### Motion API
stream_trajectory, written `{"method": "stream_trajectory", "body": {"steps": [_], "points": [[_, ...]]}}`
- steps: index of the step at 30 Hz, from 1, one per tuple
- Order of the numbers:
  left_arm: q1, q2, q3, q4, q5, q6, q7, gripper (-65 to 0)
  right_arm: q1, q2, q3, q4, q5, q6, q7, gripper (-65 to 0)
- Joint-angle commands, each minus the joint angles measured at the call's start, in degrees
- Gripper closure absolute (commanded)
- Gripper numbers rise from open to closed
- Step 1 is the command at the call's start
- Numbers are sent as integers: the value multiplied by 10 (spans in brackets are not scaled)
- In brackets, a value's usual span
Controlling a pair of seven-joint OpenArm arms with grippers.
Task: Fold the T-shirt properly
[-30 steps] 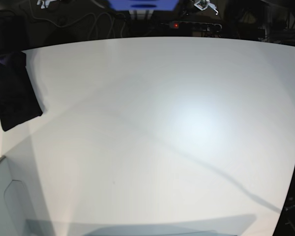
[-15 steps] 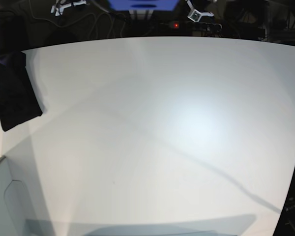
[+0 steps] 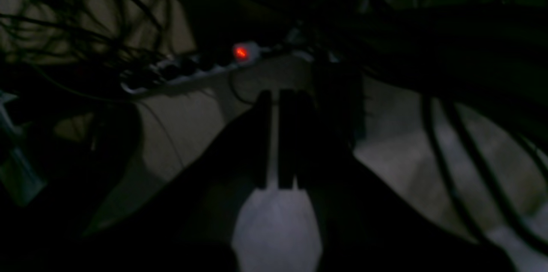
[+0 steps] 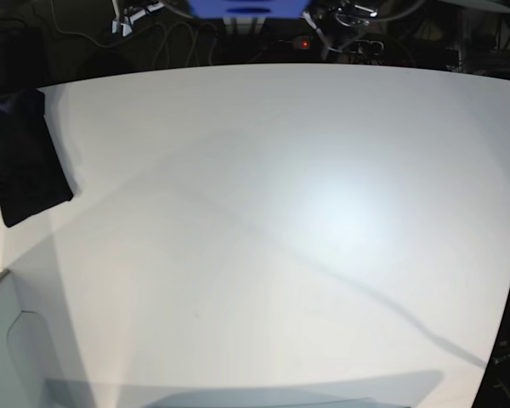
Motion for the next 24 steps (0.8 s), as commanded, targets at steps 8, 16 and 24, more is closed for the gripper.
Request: {"method": "stream_trajectory", "body": {"steps": [8, 16, 24], "points": [[2, -3, -57, 0, -1, -3, 26, -38, 5, -8, -45, 0, 3, -76, 1, 0], [-9, 3, -185, -2, 0, -7, 55, -39, 25, -23, -43, 0, 4, -76, -25, 0], [-11, 25, -230, -1, 0, -5, 66, -39, 27, -44, -45, 0, 4, -76, -25, 0]]}}
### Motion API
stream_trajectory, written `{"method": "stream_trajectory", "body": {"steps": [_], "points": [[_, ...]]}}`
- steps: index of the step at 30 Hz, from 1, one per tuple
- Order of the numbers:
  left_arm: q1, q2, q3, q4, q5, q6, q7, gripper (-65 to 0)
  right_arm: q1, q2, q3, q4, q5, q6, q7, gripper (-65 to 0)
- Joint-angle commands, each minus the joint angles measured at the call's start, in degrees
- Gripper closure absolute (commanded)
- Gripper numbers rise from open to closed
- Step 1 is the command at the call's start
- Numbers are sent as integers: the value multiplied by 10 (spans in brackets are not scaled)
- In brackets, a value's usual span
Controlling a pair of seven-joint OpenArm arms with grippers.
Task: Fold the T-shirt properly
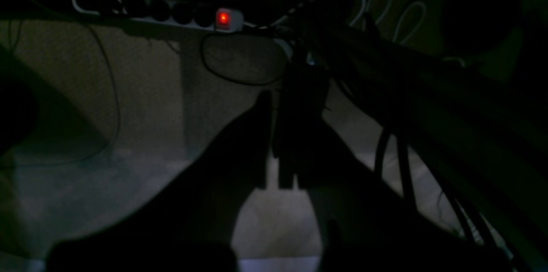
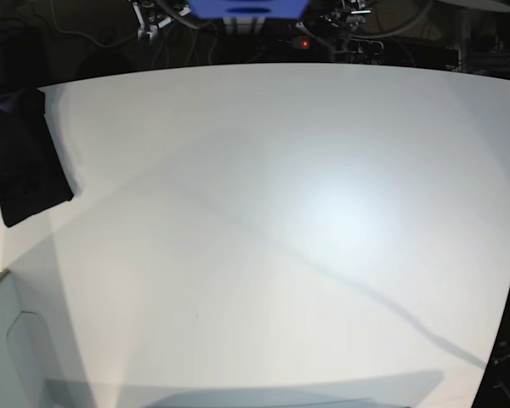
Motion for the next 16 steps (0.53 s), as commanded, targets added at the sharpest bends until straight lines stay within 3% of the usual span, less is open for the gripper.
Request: {"method": "stream_trajectory", "body": {"steps": [1, 16], "points": [[1, -3, -3, 1, 1, -1, -2, -39, -3, 0, 0, 2, 3, -1, 4, 0], [-19, 7, 2, 2, 5, 1, 3, -39, 7, 0, 3, 3, 3, -1, 5, 0]]}}
